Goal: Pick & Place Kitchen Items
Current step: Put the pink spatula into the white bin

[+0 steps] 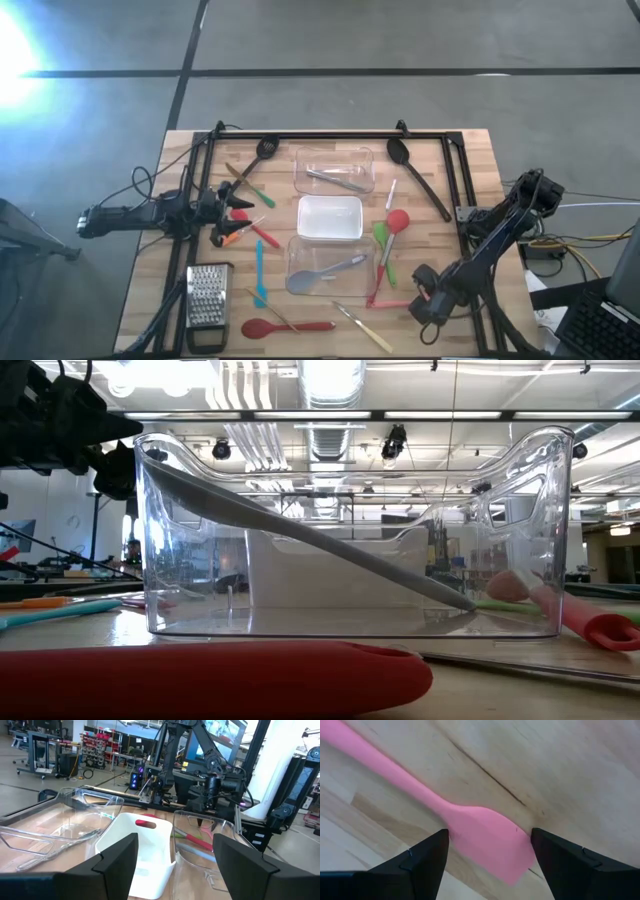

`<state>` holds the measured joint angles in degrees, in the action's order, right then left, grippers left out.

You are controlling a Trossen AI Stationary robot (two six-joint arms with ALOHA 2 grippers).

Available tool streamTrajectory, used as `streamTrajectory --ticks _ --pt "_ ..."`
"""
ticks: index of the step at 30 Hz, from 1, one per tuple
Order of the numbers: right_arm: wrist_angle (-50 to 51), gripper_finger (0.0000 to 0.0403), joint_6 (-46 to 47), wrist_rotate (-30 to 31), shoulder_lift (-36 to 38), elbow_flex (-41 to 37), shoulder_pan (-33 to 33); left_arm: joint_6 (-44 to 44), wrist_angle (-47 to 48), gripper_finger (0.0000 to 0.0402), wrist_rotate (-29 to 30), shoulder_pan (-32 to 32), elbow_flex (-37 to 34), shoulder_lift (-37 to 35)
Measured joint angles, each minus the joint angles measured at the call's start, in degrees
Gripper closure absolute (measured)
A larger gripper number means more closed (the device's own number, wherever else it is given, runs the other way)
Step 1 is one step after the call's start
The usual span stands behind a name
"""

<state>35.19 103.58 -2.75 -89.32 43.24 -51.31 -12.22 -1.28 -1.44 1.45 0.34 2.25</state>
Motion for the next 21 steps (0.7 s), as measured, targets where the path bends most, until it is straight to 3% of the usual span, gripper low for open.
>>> streamTrajectory --ticks 9,21 --pt "1.17 0.0141 -4.04 -5.88 0.09 -2.33 0.07 -0.01 0.02 0.014 0.01 0.02 0.0 -0.01" --pt "0.34 0.0168 -2.67 -4.28 -0.07 -2.38 -0.11 -0.01 0.02 0.014 -0.01 0.0 0.0 0.01"
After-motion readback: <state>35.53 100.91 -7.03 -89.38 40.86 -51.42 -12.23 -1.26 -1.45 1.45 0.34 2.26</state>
